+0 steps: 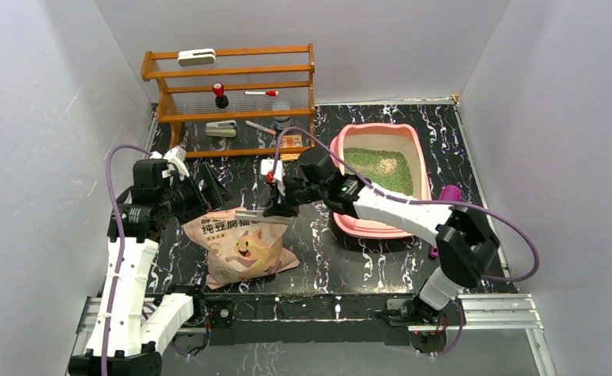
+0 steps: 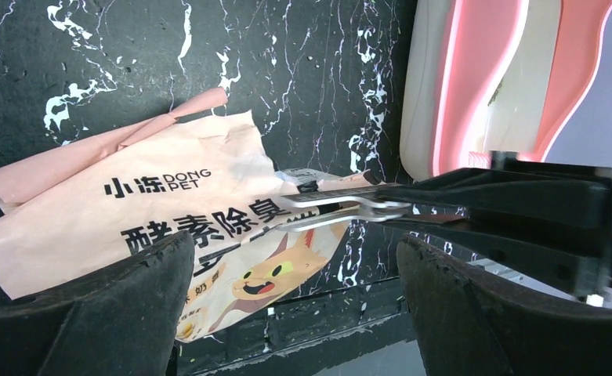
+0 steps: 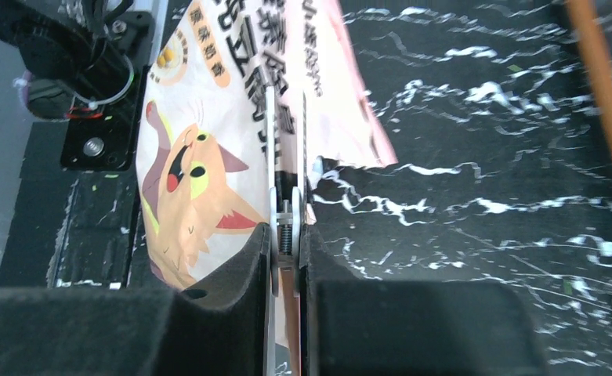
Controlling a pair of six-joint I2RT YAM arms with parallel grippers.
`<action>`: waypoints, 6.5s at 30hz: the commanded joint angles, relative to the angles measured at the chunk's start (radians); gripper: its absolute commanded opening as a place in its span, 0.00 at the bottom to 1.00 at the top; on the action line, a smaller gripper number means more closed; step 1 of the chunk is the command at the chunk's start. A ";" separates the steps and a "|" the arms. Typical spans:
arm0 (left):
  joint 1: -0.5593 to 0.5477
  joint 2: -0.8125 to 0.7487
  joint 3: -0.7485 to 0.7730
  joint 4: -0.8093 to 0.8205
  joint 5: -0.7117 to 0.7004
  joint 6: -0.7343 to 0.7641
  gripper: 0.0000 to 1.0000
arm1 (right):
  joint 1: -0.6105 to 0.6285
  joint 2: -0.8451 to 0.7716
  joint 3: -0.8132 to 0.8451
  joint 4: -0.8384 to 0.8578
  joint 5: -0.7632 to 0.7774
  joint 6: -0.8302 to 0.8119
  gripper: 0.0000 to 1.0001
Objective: Fill the litter box with clean litter
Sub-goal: Remove the clamp from the cat litter bag, then place the clamp at the center of the board, then move the cat litter bag to the center of the board, then open the cat litter bag at the center of the board.
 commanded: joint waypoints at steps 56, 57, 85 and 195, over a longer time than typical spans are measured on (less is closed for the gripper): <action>-0.001 -0.121 -0.088 -0.046 -0.413 -0.242 0.98 | 0.005 -0.524 -0.328 -0.245 0.467 0.513 0.74; -0.001 -0.123 -0.085 -0.051 -0.421 -0.247 0.98 | 0.004 -0.535 -0.346 -0.183 0.480 0.502 0.75; -0.001 -0.091 -0.074 -0.038 -0.363 -0.232 0.98 | 0.006 0.232 0.289 -0.303 -0.083 0.068 0.69; -0.001 0.047 -0.127 0.298 0.175 0.139 0.79 | -0.227 0.217 0.259 -0.092 -0.246 0.530 0.51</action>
